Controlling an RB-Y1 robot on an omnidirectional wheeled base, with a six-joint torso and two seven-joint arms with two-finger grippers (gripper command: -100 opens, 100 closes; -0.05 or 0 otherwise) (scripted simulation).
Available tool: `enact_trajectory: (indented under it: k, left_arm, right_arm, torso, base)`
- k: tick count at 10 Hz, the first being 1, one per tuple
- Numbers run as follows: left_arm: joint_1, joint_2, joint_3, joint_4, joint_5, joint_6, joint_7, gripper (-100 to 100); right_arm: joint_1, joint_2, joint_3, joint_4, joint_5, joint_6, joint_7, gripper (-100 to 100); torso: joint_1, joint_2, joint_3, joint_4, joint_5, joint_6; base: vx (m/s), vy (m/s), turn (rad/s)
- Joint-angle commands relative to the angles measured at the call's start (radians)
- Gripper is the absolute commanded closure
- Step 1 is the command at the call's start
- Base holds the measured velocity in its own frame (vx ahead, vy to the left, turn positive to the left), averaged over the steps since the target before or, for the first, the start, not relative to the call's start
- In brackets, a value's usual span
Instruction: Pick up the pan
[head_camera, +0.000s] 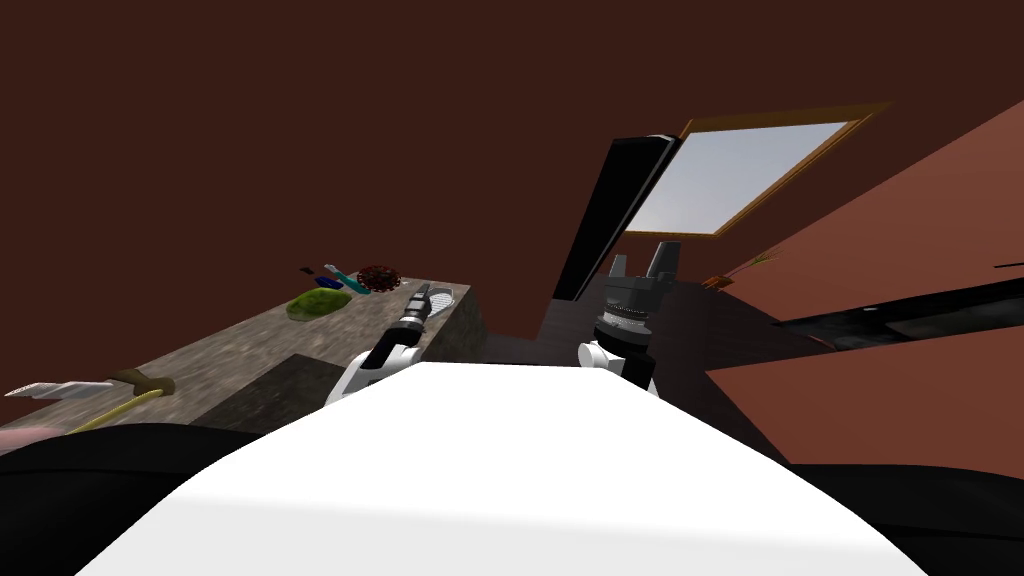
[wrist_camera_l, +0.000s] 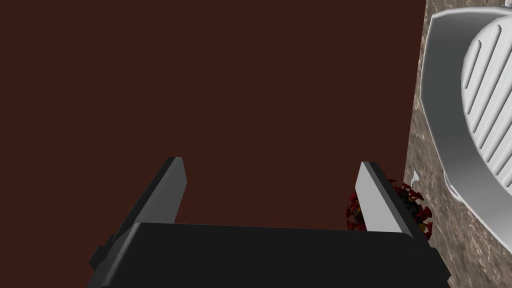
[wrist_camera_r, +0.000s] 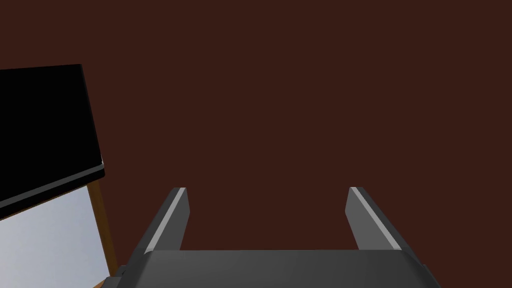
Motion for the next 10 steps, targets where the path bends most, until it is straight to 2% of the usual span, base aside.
enact_trajectory:
  k: [1,2,3,4,5,8,10]
  left_arm:
    - [-0.003,0.014,0.022,-0.003,0.018,0.050,0.011,-100]
    - [-0.003,0.014,0.022,-0.003,0.018,0.079,0.011,-100]
    - [-0.003,0.014,0.022,-0.003,0.018,0.086,0.011,-100]
    - [-0.007,0.023,0.038,-0.003,0.033,0.121,0.019,-100]
    - [-0.007,0.023,0.038,-0.003,0.033,0.149,0.019,-100]
    - [-0.014,0.040,0.070,-0.002,0.064,0.239,0.033,-100]
    - [-0.014,0.040,0.070,-0.002,0.064,0.280,0.033,-100]
  right_arm:
    - [0.000,0.000,0.000,0.000,0.000,0.000,0.000,0]
    - [0.000,0.000,0.000,0.000,0.000,0.000,0.000,0]
    - [0.000,0.000,0.000,0.000,0.000,0.000,0.000,0]
    - [0.000,0.000,0.000,0.000,0.000,0.000,0.000,0]
    - [0.000,0.000,0.000,0.000,0.000,0.000,0.000,0]
    - [0.000,0.000,0.000,0.000,0.000,0.000,0.000,0]
    - [0.000,0.000,0.000,0.000,0.000,0.000,0.000,0]
  torso:
    - [0.000,0.000,0.000,0.000,0.000,0.000]
    - [-0.001,0.000,0.000,0.000,0.000,0.000]
    - [-0.001,0.000,0.000,0.000,0.000,0.000]
    - [0.001,0.000,0.000,0.000,0.000,0.000]
    - [0.000,0.000,0.000,0.000,0.000,0.000]
    - [0.000,0.000,0.000,0.000,0.000,0.000]
    - [0.000,0.000,0.000,0.000,0.000,0.000]
  base:
    - [-0.009,-0.043,-0.007]
    - [-0.006,-0.035,-0.001]
    - [0.001,-0.013,0.003]
    - [0.001,-0.019,-0.010]
    - [0.001,-0.021,-0.004]
    - [-0.003,-0.027,-0.009]
    - [0.002,-0.015,-0.001]
